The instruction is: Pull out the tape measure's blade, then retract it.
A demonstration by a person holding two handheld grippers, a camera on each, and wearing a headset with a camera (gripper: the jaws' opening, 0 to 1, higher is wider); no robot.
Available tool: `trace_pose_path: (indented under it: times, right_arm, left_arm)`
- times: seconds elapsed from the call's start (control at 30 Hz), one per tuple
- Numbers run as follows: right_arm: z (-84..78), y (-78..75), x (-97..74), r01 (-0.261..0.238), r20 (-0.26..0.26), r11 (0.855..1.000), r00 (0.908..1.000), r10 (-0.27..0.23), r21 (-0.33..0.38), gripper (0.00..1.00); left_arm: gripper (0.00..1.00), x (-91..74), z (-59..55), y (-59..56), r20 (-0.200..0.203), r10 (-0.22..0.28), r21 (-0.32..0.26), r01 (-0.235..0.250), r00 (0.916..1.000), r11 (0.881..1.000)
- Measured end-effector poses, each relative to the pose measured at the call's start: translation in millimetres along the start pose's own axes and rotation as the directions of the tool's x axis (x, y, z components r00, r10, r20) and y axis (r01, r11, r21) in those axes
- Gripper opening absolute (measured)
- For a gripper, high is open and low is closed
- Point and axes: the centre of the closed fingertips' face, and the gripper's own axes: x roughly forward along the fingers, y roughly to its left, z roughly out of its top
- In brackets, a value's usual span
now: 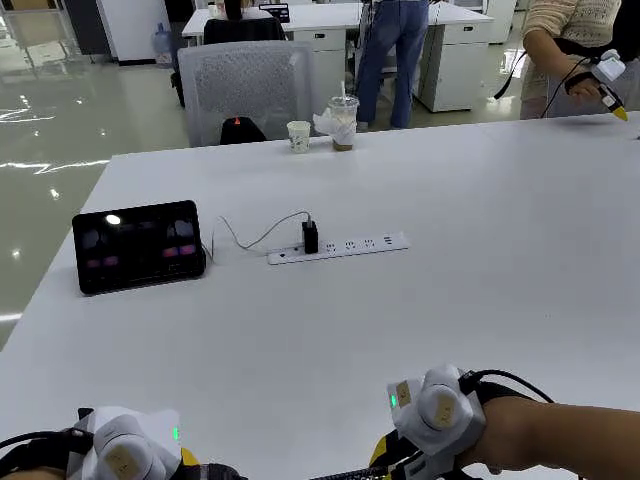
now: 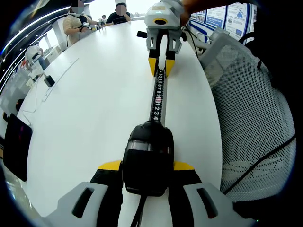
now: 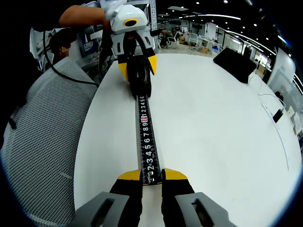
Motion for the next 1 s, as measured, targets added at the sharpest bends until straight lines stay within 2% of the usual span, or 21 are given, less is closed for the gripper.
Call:
trace_pose_path:
  times: [1.0]
  right_arm:
    - [-15.7, -2.2, -10.4, 0.013, -0.015, 1.0, 0.9998, -0.013, -0.005, 0.11]
  left_arm:
    - [0.3, -0.6, -1.0, -0.5, -0.003, -0.003, -0.001, 0.003, 1.0, 1.0]
